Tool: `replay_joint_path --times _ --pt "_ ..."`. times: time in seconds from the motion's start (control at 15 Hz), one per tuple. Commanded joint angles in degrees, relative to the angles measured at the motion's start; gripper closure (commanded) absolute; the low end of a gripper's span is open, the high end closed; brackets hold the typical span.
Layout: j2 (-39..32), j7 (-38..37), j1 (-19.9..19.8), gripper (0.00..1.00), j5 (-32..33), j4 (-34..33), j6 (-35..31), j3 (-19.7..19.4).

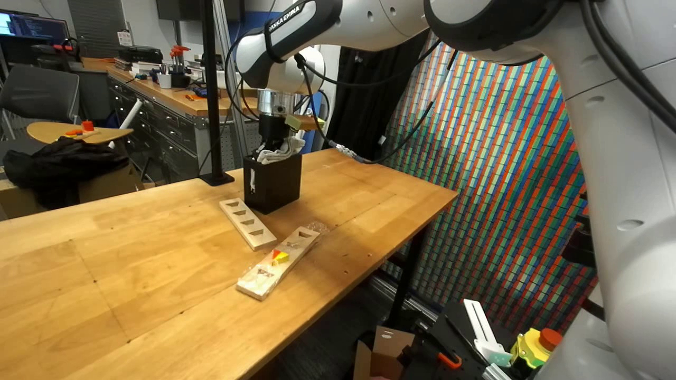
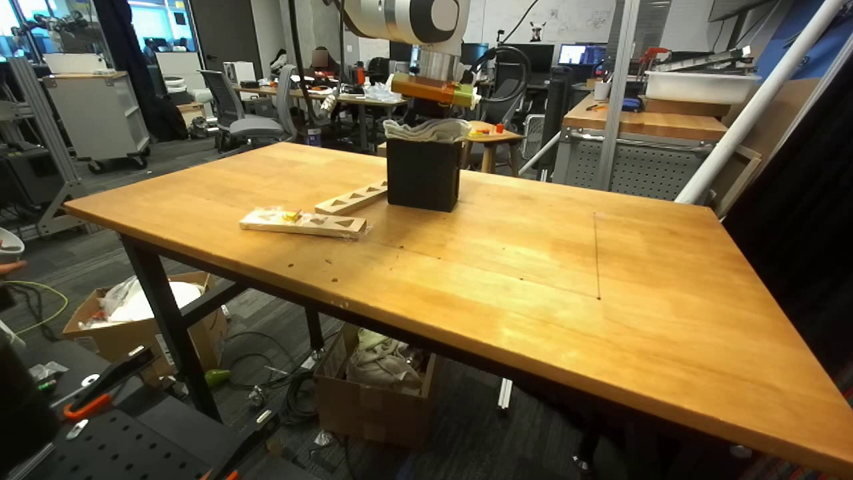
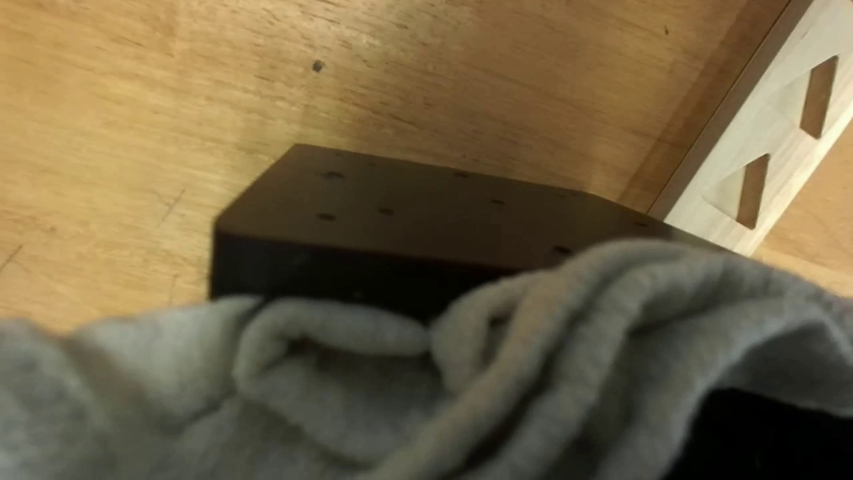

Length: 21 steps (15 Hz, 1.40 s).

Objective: Put the cloth in the black box

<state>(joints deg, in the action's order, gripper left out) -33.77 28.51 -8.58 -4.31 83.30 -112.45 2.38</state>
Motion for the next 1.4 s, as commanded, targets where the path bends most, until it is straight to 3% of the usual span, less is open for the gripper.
replay_joint_path --times 0.0,0.53,0.6,0.8,1.0,1.07,1.33 --pt "1.24 0.26 -0.12 0.64 0.66 -1.23 0.3 0.12" --pt "5.07 -0.36 0.95 0.08 4.43 -2.93 0.59 -0.51" --pt "5.64 -0.47 1.12 0.05 4.84 -2.97 0.55 -0.54" --pt "7.26 -0.72 1.57 0.03 6.1 -3.06 0.68 -0.74" --pt "9.22 -1.16 1.99 0.2 8.2 -2.98 1.07 -1.18" --pt "9.95 -1.36 2.03 0.17 8.8 -2.73 1.11 -1.4" --pt "11.37 -1.91 1.91 0.2 10.55 -2.49 1.71 -2.05"
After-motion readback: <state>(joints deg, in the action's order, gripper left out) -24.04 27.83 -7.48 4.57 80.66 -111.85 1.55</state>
